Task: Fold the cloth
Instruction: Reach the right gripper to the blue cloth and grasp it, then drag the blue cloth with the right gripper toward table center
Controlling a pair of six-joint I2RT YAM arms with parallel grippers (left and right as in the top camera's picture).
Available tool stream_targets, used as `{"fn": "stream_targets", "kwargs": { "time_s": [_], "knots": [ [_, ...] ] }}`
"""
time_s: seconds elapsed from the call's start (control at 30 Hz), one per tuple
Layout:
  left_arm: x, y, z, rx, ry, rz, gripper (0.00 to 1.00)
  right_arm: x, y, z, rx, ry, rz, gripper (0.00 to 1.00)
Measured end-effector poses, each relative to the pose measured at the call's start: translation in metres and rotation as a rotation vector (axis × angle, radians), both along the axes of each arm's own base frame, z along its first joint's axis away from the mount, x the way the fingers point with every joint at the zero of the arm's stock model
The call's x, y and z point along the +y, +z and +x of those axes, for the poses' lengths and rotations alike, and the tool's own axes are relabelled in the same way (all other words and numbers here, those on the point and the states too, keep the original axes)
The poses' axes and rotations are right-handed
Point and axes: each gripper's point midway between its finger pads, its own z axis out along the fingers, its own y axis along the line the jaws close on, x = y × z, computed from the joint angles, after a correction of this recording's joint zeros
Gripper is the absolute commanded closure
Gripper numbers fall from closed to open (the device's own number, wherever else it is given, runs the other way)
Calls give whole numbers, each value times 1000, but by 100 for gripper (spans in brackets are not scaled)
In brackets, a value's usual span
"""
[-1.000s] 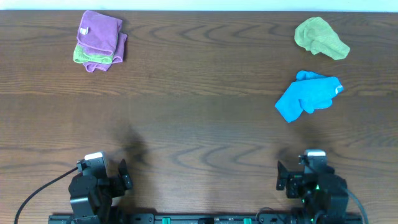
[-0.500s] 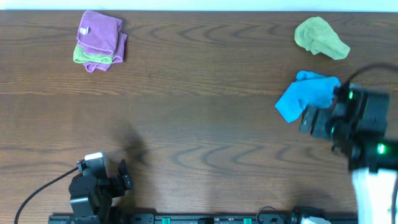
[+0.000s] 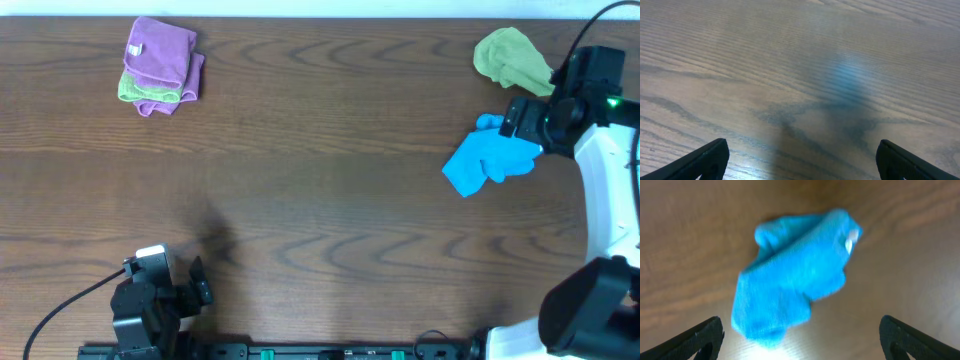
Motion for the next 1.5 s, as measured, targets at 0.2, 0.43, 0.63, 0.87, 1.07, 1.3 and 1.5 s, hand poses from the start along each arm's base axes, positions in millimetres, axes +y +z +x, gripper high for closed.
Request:
{"fn": "stream_targets", "kwargs": {
  "time_s": [0.2,0.43,0.63,0.87,1.07,1.3,1.5],
  "knots": [
    [0,0,0,0,0,0,5,1,-2,27,-79,29,17,3],
    [0,0,0,0,0,0,5,24,-88,41,64,95,187,6],
    [0,0,0,0,0,0,5,38,-130,37,156,114,244,76],
    [0,0,0,0,0,0,5,61,-100,43,100,175,230,99],
    [0,0,0,0,0,0,5,154,2,13,-26,440,224,99],
    [0,0,0,0,0,0,5,306,20,-68,50,872,267,99],
    [0,0,0,0,0,0,5,391,26,-128,53,1148,302,99]
  ]
}}
